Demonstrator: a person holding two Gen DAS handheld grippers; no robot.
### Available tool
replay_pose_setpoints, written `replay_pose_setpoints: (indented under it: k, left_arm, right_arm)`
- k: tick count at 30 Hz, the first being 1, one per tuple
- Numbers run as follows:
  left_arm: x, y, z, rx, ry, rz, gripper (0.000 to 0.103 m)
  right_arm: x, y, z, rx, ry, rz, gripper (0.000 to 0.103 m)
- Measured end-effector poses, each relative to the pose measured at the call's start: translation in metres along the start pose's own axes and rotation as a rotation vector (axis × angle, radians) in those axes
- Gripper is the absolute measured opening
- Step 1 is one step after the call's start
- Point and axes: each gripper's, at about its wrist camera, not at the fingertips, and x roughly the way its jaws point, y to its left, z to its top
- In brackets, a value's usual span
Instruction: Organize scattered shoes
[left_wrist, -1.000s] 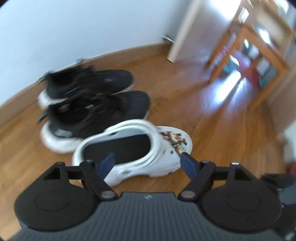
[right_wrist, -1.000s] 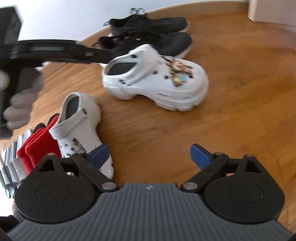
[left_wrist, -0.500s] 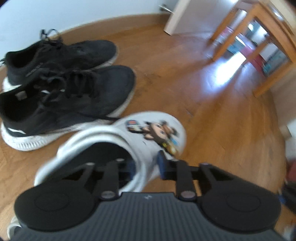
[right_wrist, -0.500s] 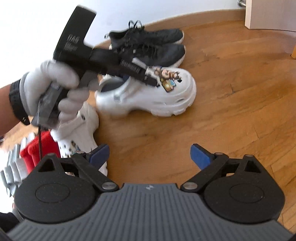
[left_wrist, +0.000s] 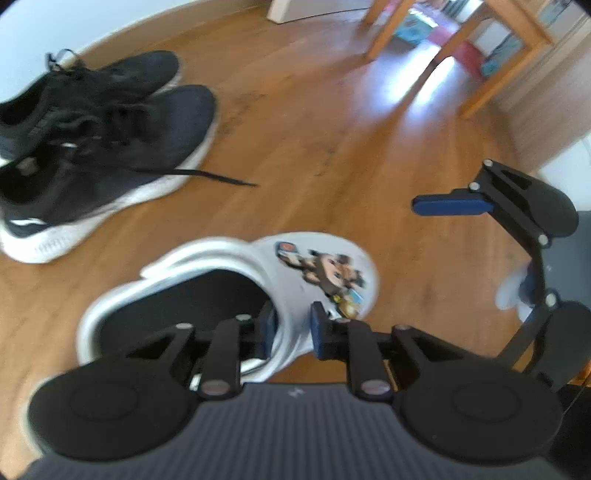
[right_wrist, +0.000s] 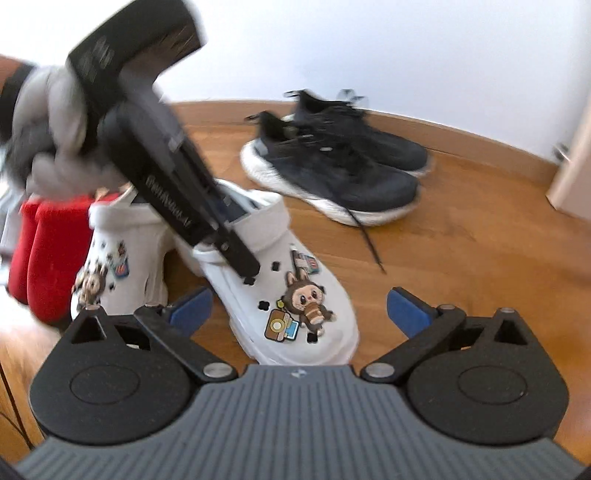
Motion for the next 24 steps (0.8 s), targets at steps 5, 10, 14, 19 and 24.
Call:
replay_pose_setpoints:
  k: [5, 10, 14, 19, 24]
  left_arm:
    - [-0.030, -0.003, 0.003, -0.016, -0.034, 0.113, 0.043]
    - [-0.058, -0.004, 0.002, -0.032, -0.060, 0.237, 0.043]
    - [-0.068, 0.001, 0.004, -0.059, -0.061, 0.287, 0.044]
    - [-0.084, 0.004, -0.005, -0.149, -0.060, 0.290, 0.048]
    - [-0.113, 0.005, -0.051, -0.241, -0.055, 0.280, 0.050]
  right_arm:
    - [0.041, -0.008, 0.020, 0.003, 0.049, 0.019, 0.102]
    - [0.069, -0.014, 0.040, 0.001, 0.087, 0.110, 0.102]
    - [0.077, -0.010, 0.045, -0.031, 0.125, 0.139, 0.102]
    - [0.097, 0.001, 0.040, -0.041, 0.203, 0.148, 0.103]
    - [0.095, 0.008, 0.034, -0.012, 0.160, 0.105, 0.103]
